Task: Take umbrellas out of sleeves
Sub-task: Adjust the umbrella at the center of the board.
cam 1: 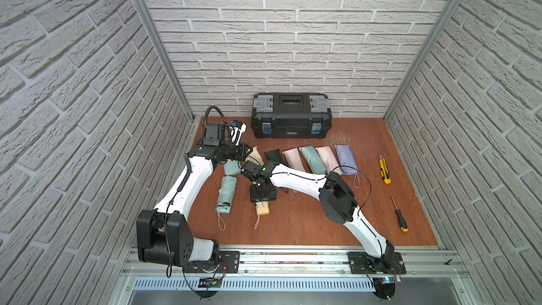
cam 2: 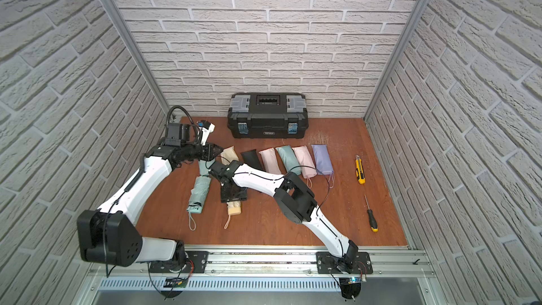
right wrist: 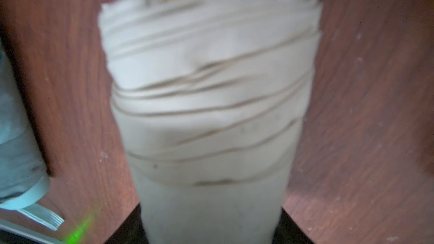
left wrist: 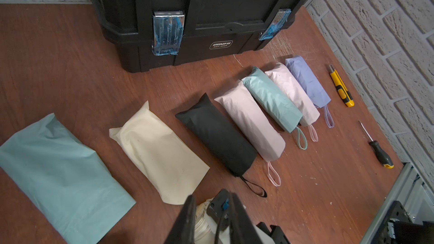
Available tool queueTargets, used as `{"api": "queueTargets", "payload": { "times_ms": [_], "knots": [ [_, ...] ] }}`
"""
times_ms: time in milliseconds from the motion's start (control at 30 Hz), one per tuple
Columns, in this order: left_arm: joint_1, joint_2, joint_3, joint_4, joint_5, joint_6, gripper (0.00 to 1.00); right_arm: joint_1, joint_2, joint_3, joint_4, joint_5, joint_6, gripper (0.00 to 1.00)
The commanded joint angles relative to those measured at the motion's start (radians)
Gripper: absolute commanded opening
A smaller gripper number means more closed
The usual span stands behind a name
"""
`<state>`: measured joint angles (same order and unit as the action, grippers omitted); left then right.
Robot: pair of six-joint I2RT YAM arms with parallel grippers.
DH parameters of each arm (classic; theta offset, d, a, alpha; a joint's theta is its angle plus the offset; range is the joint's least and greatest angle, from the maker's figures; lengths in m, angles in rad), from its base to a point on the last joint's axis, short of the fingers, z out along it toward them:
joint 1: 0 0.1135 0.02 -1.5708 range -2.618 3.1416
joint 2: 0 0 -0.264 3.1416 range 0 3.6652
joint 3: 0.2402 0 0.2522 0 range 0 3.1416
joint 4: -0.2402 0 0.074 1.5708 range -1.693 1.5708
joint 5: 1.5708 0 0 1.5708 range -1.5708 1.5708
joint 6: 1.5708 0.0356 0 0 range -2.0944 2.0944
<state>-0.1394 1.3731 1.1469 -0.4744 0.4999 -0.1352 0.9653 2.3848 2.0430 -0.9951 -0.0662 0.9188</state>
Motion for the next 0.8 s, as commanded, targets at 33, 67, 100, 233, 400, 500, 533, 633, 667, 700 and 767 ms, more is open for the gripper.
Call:
{"api": "queueTargets", "payload": {
  "times_ms": [33,67,100,233,400,500,533,633,667,700,767],
  "knots": [
    [0.008,-0.026,-0.001,0.019,0.022,-0.005,0.27,-0.012,0.029,0.051,0.0,-0.009,0.046,0.63],
    [0.009,-0.026,-0.001,0.019,0.022,-0.006,0.27,-0.013,0.035,0.064,-0.004,-0.009,0.043,0.63],
    [0.009,-0.026,-0.001,0.019,0.023,-0.006,0.27,-0.015,0.041,0.073,-0.009,-0.009,0.042,0.62],
    [0.009,-0.024,-0.001,0.022,0.027,-0.008,0.27,-0.016,0.06,0.109,-0.024,-0.013,0.034,0.63],
    [0.014,-0.022,0.0,0.023,0.032,-0.011,0.27,-0.015,0.066,0.124,-0.025,-0.014,0.026,0.63],
    [0.015,-0.022,-0.001,0.023,0.034,-0.011,0.27,-0.016,0.07,0.131,-0.028,-0.015,0.021,0.64],
    [0.015,-0.022,-0.001,0.023,0.034,-0.01,0.27,-0.015,0.07,0.131,-0.027,-0.019,0.022,0.64],
    [0.014,-0.022,-0.001,0.025,0.033,-0.012,0.27,-0.013,0.072,0.131,-0.012,-0.035,0.019,0.64],
    [0.015,-0.022,0.0,0.025,0.034,-0.011,0.27,-0.013,0.073,0.133,-0.01,-0.039,0.018,0.64],
    [0.015,-0.022,-0.001,0.025,0.034,-0.011,0.27,-0.011,0.073,0.136,-0.008,-0.042,0.018,0.64],
    [0.017,-0.021,-0.001,0.024,0.034,-0.01,0.27,-0.011,0.074,0.141,-0.005,-0.049,0.019,0.64]
  ]
}}
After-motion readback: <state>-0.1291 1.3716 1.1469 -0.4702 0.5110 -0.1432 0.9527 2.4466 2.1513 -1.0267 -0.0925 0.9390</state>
